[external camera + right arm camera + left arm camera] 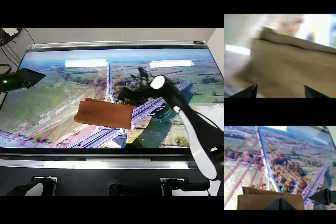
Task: Fold the shirts.
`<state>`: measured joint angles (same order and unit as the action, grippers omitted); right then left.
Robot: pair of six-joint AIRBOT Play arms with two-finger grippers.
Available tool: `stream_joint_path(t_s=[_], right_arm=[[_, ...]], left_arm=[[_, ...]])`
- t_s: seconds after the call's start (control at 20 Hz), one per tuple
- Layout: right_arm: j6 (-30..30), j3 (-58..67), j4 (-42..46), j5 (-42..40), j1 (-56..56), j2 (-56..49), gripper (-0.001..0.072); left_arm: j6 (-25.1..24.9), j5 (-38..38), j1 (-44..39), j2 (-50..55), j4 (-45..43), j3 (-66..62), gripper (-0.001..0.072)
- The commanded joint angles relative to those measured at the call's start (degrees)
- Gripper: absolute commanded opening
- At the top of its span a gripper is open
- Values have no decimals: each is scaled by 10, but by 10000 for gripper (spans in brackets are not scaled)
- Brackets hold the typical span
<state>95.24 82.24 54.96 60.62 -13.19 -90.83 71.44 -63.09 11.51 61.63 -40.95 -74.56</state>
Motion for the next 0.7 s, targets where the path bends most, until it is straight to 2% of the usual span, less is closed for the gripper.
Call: stream_joint_path(t_s=[0.0, 0.15, 0.25, 0.3, 0.4, 0.45, 0.5, 0.55, 0.65], right_arm=[[29, -54, 98, 158, 103, 10, 671], [-44, -121, -71, 106, 111, -22, 671], [-63, -124, -129, 75, 93, -61, 666], [-73, -124, -154, 62, 85, -76, 622], [-76, -124, -177, 31, 68, -94, 589], [-76, -124, -175, 17, 61, -98, 524], [-76, -124, -175, 4, 57, -99, 308], [-76, -120, -181, 1, 57, -99, 35], [-111, -96, -193, 19, 76, -91, 44]], left_arm=[[-5, 1, 1, 0, -1, 10, 24], [-5, 1, 1, 0, 0, 10, 24], [-3, 1, 1, 0, 0, 10, 24], [-3, 1, 1, 0, 0, 10, 24], [-3, 1, 1, 0, 0, 10, 24], [-3, 1, 1, 0, 0, 10, 24], [-3, 1, 1, 0, 0, 10, 24], [-3, 1, 1, 0, 0, 10, 24], [-4, 1, 1, 0, 0, 10, 24]])
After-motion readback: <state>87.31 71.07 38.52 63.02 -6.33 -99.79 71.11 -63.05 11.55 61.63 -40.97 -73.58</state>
